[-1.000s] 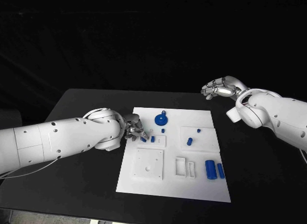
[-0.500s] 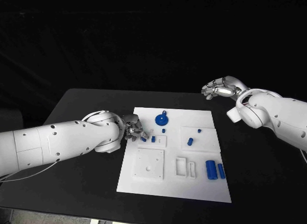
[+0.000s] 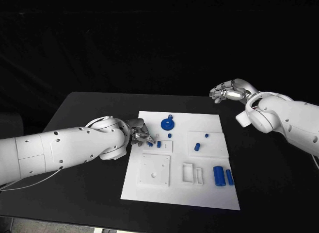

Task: Assemble the parts on the task board

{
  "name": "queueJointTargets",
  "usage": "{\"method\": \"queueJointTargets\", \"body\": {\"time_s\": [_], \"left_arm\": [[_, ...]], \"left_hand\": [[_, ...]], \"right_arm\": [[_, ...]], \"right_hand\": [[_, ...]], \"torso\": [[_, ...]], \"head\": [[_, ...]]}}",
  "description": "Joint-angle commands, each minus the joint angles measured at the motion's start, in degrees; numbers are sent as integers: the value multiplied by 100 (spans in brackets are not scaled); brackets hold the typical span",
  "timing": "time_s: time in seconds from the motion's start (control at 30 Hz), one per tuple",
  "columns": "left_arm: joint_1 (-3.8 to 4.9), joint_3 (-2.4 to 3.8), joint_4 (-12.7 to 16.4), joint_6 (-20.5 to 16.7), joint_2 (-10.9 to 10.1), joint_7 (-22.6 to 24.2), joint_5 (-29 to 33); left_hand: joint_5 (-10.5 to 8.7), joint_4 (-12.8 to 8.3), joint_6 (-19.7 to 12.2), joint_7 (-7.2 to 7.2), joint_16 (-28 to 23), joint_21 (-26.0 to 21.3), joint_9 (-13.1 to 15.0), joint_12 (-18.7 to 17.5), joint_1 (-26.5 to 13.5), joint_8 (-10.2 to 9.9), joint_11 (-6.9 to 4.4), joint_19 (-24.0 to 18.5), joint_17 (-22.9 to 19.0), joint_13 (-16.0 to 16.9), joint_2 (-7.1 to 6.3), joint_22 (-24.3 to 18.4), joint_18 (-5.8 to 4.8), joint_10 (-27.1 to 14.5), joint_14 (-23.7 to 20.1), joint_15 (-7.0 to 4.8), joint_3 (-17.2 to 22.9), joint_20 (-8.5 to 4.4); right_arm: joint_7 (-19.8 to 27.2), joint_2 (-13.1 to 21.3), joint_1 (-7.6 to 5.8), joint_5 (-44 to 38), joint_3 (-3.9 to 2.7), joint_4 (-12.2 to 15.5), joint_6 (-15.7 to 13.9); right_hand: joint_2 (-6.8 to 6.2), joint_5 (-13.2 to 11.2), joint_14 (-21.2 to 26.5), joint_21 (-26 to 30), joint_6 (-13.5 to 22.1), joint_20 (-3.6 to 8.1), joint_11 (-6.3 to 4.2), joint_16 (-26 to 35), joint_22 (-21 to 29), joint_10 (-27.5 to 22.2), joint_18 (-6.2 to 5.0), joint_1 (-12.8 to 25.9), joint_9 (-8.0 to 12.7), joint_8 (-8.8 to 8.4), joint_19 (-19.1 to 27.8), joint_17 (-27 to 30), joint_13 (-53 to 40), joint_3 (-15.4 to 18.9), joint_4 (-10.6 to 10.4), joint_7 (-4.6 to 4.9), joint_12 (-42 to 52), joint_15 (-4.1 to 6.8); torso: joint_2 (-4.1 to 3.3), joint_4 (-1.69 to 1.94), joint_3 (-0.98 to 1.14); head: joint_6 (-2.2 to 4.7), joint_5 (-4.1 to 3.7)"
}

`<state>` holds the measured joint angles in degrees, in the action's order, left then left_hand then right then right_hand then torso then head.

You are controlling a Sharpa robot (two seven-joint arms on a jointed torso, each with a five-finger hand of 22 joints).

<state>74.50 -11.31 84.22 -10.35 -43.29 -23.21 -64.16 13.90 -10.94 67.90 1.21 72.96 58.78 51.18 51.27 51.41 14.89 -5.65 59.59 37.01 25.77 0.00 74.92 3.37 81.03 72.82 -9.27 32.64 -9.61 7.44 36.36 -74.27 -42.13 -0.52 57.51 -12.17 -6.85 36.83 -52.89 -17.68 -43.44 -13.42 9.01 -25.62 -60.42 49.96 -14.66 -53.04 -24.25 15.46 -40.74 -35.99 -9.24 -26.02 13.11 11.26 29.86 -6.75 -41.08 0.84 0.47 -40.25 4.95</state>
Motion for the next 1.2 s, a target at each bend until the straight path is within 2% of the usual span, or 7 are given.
{"method": "queueJointTargets", "body": {"time_s": [0.03, 0.17, 0.4, 0.73, 1.07, 1.2], "left_arm": [[-69, -49, 8, 69, 13, -23, -12], [-70, -49, -7, 112, 1, -43, -32], [-71, -49, -18, 454, 6, -167, -35], [-71, -49, -37, 436, -2, -185, -68], [-94, -49, -43, 368, -40, -171, -237], [-95, -49, -35, 341, -60, -173, -245]], "left_hand": [[43, -125, 279, -109, 31, 38, -9, 31, 25, 14, -42, 39, 1, 8, 32, 105, 93, 7, 47, -83, 152, -508], [48, -129, 280, -110, 33, 41, -7, 35, 29, 16, -43, 41, 2, 10, 32, 105, 95, 7, 49, -85, 158, -510], [30, -119, 275, -107, 33, 43, -6, 40, 11, 14, -40, 40, 2, 11, 29, 105, 92, 1, 47, -84, 157, -508], [18, -113, 273, -106, 32, 44, -5, 43, 1, 14, -38, 37, 1, 11, 27, 105, 91, -2, 44, -83, 157, -507], [17, -117, 273, -107, 33, 45, -4, 45, 4, 14, -39, 36, 2, 12, 26, 105, 92, -4, 44, -83, 162, -508], [17, -118, 274, -107, 34, 46, -4, 46, 6, 15, -40, 37, 2, 12, 25, 105, 93, -4, 45, -83, 164, -508]], "right_arm": [[34, -22, 3, 10, -4, -27, 73], [34, -29, 19, 10, -3, -43, 81], [26, -19, 24, 10, -3, -51, 72], [25, -9, 24, 10, -3, -47, 75], [19, -6, 24, 10, -3, -47, 64], [19, -1, 24, 9, -3, -45, 69]], "right_hand": [[47, -2, 9, 20, 45, -8, 9, 28, 10, -21, -34, -31, 7, 22, 49, 6, 10, -13, -15, 174, 17, -15], [48, 0, 8, 22, 45, -9, 9, 30, 10, -22, -34, -30, 8, 22, 49, 7, 12, -13, -16, 175, 16, -15], [49, 1, 6, 26, 47, -9, 10, 33, 11, -23, -34, -29, 9, 22, 49, 9, 15, -13, -16, 175, 16, -16], [48, 2, 5, 30, 49, -10, 11, 37, 12, -25, -34, -29, 11, 23, 49, 11, 19, -12, -15, 176, 16, -15], [48, 4, 3, 34, 49, -10, 11, 41, 13, -25, -34, -29, 12, 24, 49, 13, 22, -12, -14, 176, 16, -15], [52, 5, 2, 35, 49, -10, 11, 42, 14, -25, -34, -30, 12, 25, 48, 14, 24, -13, -14, 176, 17, -15]], "torso": [[-1, 1, 8], [-3, 0, 9], [0, 1, 5], [0, -9, 2], [0, 1, -1], [-1, -6, 4]], "head": [[-2, 4], [-12, 15], [-33, 24], [-40, 42], [-54, 47], [-62, 54]]}}
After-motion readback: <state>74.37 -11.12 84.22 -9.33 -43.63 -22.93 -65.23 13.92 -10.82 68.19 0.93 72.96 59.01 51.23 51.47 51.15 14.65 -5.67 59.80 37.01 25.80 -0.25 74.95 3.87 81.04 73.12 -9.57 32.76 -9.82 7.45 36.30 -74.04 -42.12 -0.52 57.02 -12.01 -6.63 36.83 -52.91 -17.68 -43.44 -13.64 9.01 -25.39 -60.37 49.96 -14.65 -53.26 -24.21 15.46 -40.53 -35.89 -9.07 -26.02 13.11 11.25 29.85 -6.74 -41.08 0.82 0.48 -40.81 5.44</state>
